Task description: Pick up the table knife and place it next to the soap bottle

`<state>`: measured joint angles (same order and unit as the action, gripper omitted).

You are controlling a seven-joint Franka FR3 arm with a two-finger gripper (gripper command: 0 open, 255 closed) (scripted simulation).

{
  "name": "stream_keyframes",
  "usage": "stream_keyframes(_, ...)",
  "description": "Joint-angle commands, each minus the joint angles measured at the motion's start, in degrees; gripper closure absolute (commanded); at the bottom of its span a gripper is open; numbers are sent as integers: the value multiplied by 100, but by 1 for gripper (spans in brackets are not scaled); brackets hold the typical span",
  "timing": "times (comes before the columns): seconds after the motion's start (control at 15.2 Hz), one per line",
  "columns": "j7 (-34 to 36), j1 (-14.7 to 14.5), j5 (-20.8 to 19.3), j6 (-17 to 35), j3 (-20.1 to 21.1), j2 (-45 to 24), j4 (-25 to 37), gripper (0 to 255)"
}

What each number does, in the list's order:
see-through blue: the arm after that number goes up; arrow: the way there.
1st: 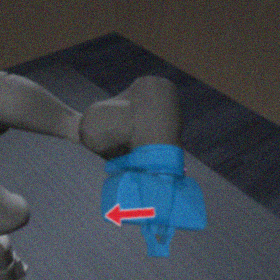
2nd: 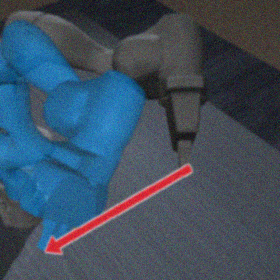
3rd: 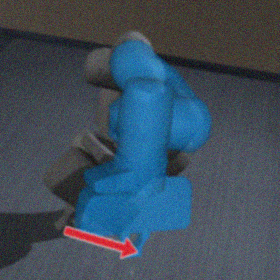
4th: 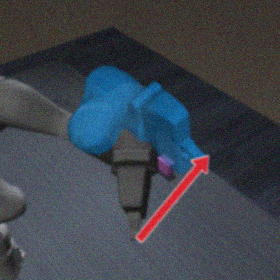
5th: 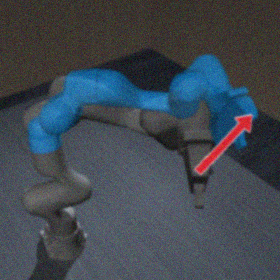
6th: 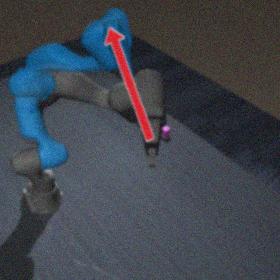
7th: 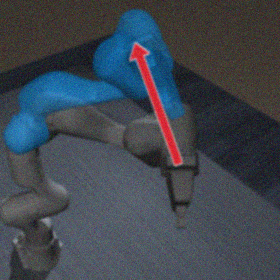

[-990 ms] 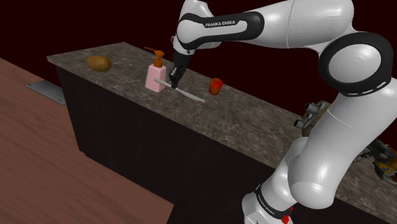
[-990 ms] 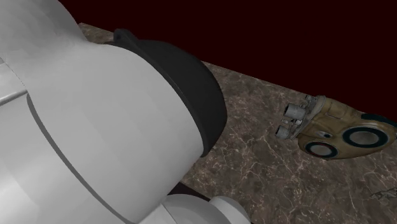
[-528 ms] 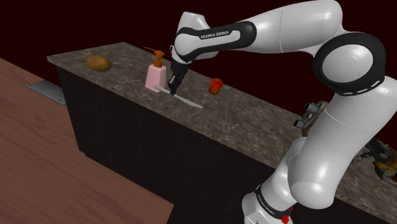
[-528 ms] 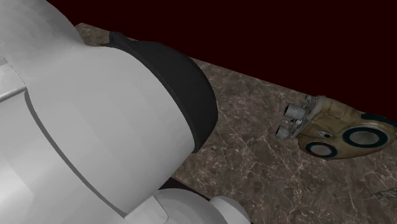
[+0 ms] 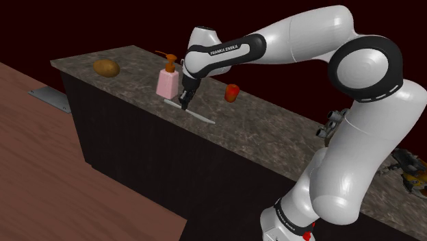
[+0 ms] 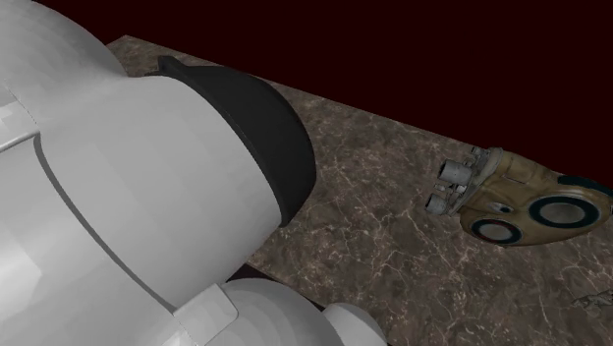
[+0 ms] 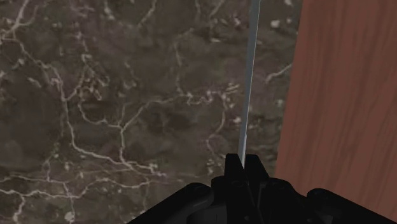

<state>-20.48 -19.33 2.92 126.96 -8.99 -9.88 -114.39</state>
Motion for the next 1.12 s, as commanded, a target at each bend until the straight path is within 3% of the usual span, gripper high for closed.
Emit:
stream_keyframes(0.0, -14, 3, 20, 153, 5, -82, -69, 255)
stream_keyframes(0.53, -14, 3, 20, 152, 5, -82, -69, 255)
stream_keyframes(0.59, -14, 3, 20, 152, 5, -82, -69, 0)
stream_keyframes(0.92, -14, 3, 20, 152, 5, -82, -69, 0)
stream_keyframes(1.06, 18, -5, -28, -188, -7, 114, 79, 0)
